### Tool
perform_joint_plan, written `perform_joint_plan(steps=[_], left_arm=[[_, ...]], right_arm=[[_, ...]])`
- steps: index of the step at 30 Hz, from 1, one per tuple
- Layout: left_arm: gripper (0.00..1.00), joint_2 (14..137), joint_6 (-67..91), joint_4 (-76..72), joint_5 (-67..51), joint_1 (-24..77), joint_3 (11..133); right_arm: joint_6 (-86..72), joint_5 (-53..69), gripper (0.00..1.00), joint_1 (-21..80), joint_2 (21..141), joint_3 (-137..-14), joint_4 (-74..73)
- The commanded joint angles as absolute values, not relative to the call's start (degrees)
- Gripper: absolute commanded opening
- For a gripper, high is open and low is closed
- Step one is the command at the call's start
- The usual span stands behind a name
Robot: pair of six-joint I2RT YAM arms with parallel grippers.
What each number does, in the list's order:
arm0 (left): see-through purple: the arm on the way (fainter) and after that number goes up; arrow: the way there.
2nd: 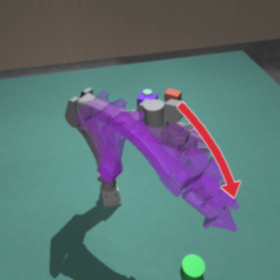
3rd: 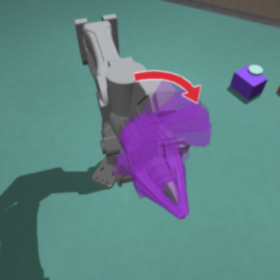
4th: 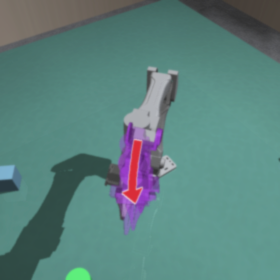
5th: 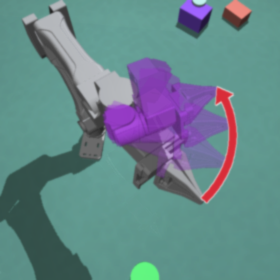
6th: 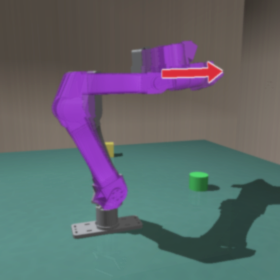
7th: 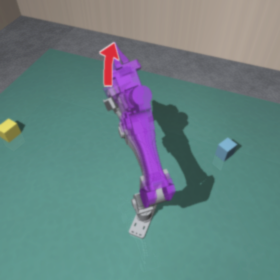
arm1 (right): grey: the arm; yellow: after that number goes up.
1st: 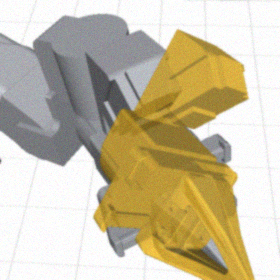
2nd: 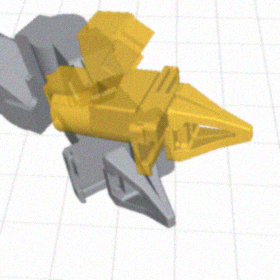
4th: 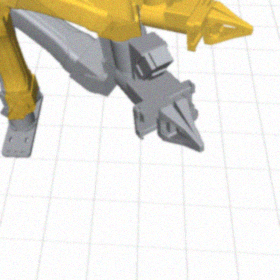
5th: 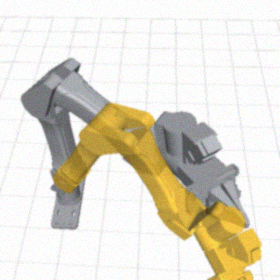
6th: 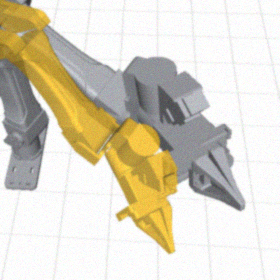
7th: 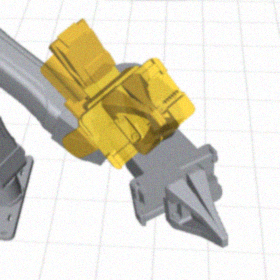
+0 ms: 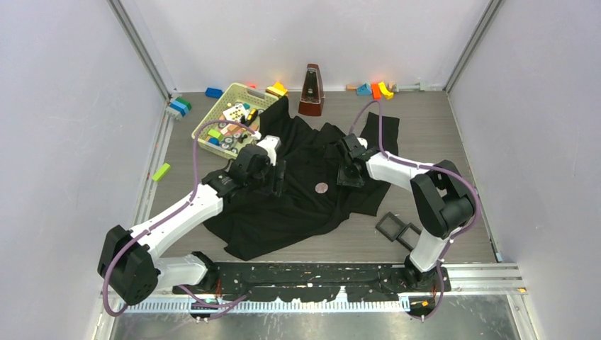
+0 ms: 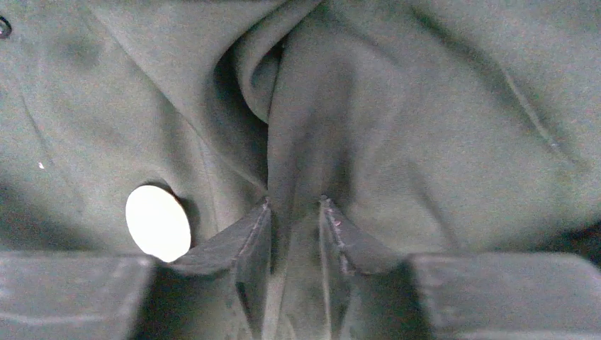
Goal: Remove the brooch from the garment
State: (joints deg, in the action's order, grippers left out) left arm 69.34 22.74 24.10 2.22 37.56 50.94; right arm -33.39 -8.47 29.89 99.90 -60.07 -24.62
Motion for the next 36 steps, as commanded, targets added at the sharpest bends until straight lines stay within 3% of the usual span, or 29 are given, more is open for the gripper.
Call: perform_joint_plan(steps=[1, 4, 9, 14, 25, 33, 36], left_arm=[[0.59, 68.4, 18.1, 18.8, -6.3, 37.8, 51.0], [0.59, 68.5, 17.5, 18.2, -6.4, 37.8, 51.2], [0.59, 68.8, 17.1, 16.6, -7.3, 37.8, 51.8], [0.59, 70.4, 18.3, 15.8, -7.5, 37.8, 52.8], [0.69, 77.5, 22.7, 15.5, -2.9, 41.2, 59.3], [0.69, 88.5, 20.5, 15.5, -3.4, 45.6, 67.3], [0.68, 93.9, 20.4, 16.4, -3.6, 46.5, 70.7]], right_arm=[[-34.3, -6.3, 0.26, 30.2, 95.8, -58.0, -20.5], [-34.7, -4.4, 0.13, 30.2, 91.5, -57.1, -19.0], [-34.6, 0.2, 0.01, 30.2, 82.6, -54.6, -16.1], [-34.5, 3.4, 0.01, 30.2, 75.0, -51.2, -13.4], [-35.6, 9.1, 0.01, 30.2, 68.6, -46.0, -8.1], [-36.5, 11.1, 0.01, 30.2, 67.8, -46.3, -7.8], [-37.1, 6.9, 0.01, 30.2, 67.7, -47.4, -11.5]])
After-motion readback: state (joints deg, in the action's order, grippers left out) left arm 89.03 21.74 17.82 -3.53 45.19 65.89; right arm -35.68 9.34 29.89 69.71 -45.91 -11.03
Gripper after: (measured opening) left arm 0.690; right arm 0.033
